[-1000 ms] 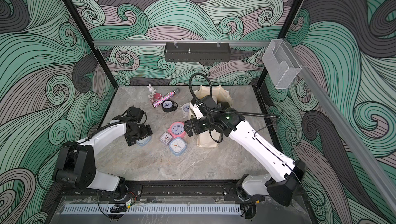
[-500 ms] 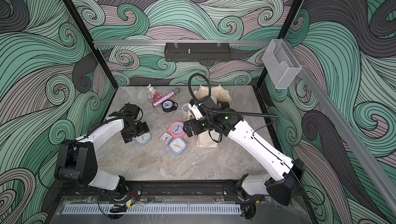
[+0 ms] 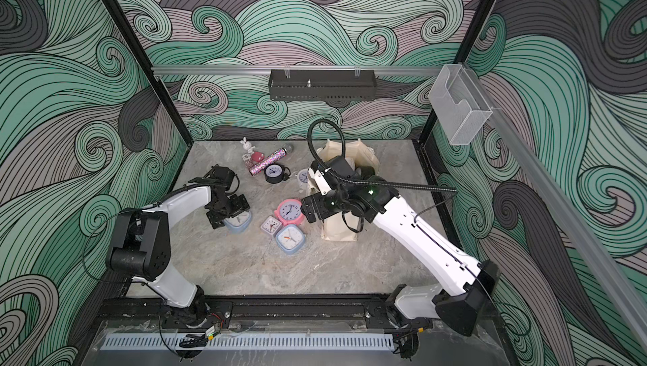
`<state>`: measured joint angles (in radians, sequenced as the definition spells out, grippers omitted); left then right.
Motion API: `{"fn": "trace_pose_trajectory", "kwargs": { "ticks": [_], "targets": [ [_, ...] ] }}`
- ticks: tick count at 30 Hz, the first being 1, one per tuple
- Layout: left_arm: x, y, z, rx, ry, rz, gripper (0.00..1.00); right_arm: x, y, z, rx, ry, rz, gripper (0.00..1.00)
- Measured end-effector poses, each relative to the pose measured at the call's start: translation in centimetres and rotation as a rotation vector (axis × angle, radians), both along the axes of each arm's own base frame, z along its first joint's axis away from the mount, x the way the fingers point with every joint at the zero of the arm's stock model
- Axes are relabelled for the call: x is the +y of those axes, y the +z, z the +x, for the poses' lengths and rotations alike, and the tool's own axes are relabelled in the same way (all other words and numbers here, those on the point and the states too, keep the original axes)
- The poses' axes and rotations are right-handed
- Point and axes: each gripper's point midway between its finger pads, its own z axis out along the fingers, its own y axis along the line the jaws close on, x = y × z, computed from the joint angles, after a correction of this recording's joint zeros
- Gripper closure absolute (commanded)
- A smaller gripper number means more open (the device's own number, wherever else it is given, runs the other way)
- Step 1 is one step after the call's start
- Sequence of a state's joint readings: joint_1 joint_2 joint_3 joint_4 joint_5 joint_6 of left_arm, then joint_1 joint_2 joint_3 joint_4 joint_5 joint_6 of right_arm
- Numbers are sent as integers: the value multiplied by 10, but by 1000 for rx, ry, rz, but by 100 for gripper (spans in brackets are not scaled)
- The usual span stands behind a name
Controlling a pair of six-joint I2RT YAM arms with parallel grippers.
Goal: Put the alarm clock into the canvas bag
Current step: Move the alarm to the center of the board.
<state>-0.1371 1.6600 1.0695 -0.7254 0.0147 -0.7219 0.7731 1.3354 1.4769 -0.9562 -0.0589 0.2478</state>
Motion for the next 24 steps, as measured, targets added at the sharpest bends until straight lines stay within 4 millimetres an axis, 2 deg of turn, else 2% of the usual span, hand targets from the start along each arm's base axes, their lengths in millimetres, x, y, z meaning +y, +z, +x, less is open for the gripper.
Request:
{"fn": "trace_pose_trajectory", "kwargs": {
  "ticks": [5,8,15,20,24],
  "targets": [
    [3,4,5,-16,3,18,1,-2,33,10,-109,-18,5,0],
    [4,5,5,-3,5,25,1,-2,42,12,-134,-19,13,0],
    [1,10,1,-7,122,-14,1,4,33,15,-107,-10,1,0],
    [3,14,-21,-83,267,-75,1,9,27,14,-81,7,1,0],
    [3,21,-11,-151,321,-100,1,13,26,11,-67,22,13,0]
  ]
}}
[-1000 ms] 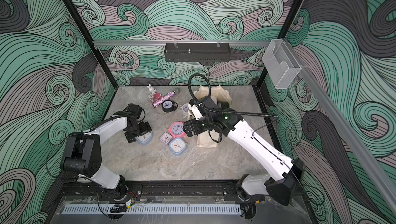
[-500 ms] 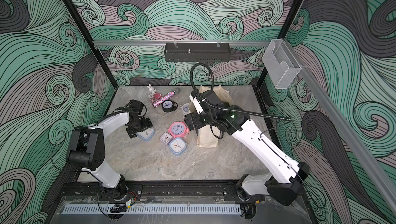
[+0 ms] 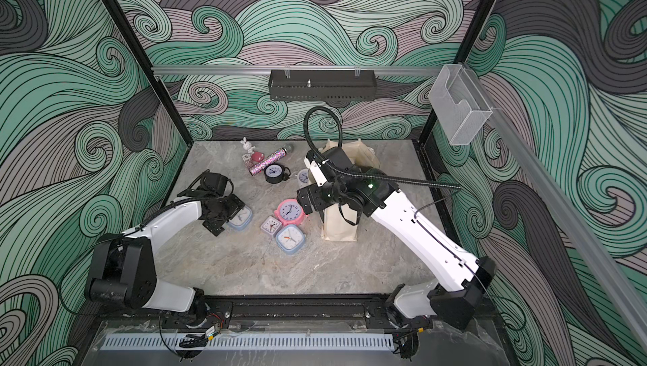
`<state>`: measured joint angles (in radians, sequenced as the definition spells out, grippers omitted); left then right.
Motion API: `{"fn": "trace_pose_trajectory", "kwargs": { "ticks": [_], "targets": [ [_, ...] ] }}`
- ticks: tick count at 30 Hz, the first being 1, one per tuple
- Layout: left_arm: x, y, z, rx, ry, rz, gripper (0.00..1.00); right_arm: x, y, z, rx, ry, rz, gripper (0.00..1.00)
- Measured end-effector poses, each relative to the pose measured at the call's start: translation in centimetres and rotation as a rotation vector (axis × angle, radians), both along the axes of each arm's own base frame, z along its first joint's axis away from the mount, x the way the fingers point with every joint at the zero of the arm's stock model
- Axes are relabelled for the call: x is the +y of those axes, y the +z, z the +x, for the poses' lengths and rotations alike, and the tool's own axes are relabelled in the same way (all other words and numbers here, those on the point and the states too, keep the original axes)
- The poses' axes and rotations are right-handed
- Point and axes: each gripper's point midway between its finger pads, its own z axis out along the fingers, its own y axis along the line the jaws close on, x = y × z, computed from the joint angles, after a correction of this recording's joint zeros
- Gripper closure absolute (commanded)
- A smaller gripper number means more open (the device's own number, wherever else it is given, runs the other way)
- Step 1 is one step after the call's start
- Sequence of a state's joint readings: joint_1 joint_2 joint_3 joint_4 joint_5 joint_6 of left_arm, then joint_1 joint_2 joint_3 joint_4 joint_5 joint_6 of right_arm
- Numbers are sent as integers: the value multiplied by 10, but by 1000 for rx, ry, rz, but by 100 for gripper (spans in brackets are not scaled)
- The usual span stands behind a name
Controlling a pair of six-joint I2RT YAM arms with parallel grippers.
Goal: Put the alarm clock into the canvas bag
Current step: Move the alarm to the center of the board.
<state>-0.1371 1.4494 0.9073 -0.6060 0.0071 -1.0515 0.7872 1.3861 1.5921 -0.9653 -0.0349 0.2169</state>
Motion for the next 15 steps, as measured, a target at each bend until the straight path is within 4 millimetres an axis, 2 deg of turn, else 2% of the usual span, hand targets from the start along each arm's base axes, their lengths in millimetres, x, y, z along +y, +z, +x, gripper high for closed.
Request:
{"fn": "trace_pose_trajectory", "kwargs": {
  "ticks": [9,15],
  "targets": [
    [-1,2,28,-87,37,-21,1,3,0,-4,15,19,15,0],
    [-1,-3,42,-77,28,-13,1,4,0,-5,19,24,19,0]
  ]
}}
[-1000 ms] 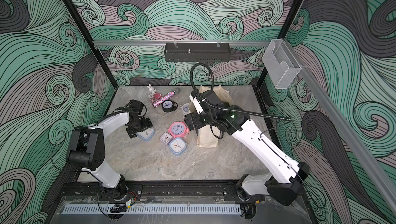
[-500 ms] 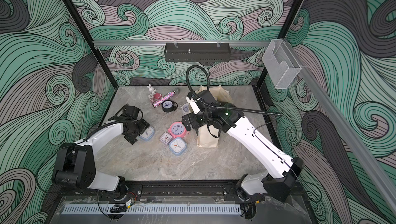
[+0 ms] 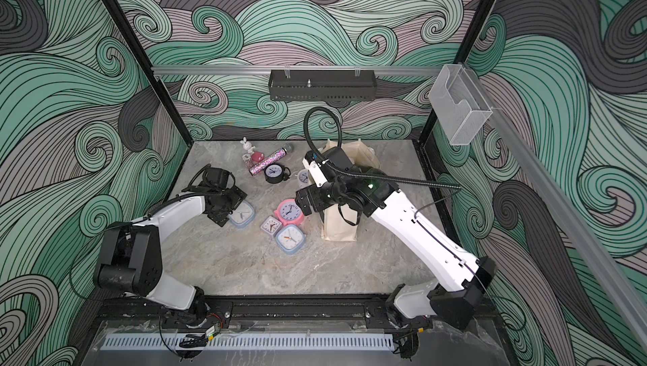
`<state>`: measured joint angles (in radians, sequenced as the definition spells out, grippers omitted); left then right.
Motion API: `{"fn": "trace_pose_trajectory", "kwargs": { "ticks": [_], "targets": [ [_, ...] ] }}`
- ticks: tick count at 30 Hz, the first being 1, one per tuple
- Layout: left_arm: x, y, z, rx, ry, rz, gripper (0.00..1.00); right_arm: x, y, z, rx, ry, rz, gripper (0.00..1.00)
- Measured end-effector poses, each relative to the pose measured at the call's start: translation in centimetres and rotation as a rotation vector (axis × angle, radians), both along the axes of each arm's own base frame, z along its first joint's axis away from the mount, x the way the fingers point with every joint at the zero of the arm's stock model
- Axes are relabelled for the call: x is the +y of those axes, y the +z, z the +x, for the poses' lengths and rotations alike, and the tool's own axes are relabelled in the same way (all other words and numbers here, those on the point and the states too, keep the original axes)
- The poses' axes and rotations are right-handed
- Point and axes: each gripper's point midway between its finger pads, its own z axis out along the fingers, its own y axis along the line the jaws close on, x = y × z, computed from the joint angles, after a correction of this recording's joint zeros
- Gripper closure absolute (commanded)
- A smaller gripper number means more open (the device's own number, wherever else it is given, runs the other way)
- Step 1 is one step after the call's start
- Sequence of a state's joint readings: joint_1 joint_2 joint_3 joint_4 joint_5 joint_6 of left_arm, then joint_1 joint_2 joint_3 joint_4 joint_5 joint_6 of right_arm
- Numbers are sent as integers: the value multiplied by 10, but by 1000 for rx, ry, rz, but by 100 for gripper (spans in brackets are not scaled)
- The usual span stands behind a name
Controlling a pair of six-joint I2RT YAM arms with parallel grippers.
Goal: Put the alarm clock into the canvas bag
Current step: Move the alarm to the center of the board, then pick up the alarm from the center of the board.
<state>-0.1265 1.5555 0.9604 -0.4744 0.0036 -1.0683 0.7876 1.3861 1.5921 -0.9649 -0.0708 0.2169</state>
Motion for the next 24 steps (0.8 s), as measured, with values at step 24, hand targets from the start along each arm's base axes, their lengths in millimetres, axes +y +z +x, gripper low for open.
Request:
{"fn": "trace_pose_trajectory", "kwargs": {
  "ticks": [24],
  "targets": [
    [-34,10,-5,125,-634,91,1,12,0,-15,9,57,16,0]
  ]
}}
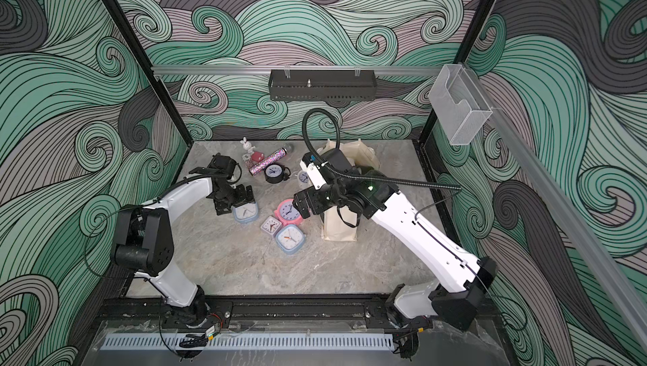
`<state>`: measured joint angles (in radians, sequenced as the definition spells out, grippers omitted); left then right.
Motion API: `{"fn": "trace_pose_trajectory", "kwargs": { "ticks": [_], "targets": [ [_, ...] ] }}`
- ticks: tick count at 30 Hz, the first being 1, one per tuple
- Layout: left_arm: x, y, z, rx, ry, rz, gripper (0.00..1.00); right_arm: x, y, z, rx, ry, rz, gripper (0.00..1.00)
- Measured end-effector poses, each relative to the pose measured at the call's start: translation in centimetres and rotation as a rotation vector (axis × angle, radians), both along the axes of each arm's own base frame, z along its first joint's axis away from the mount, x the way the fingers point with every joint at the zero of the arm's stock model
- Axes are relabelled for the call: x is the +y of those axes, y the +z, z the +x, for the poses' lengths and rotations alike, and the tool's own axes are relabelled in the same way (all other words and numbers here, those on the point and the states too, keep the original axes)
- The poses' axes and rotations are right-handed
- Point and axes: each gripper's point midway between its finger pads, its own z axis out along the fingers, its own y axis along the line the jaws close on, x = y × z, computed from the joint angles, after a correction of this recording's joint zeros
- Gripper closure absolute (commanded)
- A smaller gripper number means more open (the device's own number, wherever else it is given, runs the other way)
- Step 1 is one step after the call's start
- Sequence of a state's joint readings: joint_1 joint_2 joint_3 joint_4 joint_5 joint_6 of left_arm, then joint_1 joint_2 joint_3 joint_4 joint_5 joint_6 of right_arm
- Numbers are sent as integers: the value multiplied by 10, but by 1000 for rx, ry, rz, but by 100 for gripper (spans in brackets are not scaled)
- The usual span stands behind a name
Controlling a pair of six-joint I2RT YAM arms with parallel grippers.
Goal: Put the alarm clock into the canvas bag
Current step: Pick up the alarm from the center of the board.
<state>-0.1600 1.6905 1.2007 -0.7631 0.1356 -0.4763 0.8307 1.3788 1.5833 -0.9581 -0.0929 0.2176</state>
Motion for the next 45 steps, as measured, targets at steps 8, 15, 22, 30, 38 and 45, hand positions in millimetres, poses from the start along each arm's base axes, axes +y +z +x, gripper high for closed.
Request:
{"fn": "trace_pose_trajectory", "kwargs": {
  "ticks": [8,15,22,30,38,45],
  "targets": [
    [-13,-8,-7,23,-75,-14,1,22,-9,-12,20,68,-4,0],
    [-8,-14,-6,53,-66,65,1,24,-13,-13,26,73,-8,0],
    [-1,-14,-9,65,-46,118,1,23,-18,-13,34,73,-17,0],
    [-5,-13,-11,67,-52,131,1,24,-18,-13,32,74,-14,0],
    [-10,-19,-9,76,-63,151,1,23,-24,-14,41,74,-25,0],
    [-6,-27,-9,94,-56,175,1,23,-23,-14,38,76,-25,0]
  ]
}}
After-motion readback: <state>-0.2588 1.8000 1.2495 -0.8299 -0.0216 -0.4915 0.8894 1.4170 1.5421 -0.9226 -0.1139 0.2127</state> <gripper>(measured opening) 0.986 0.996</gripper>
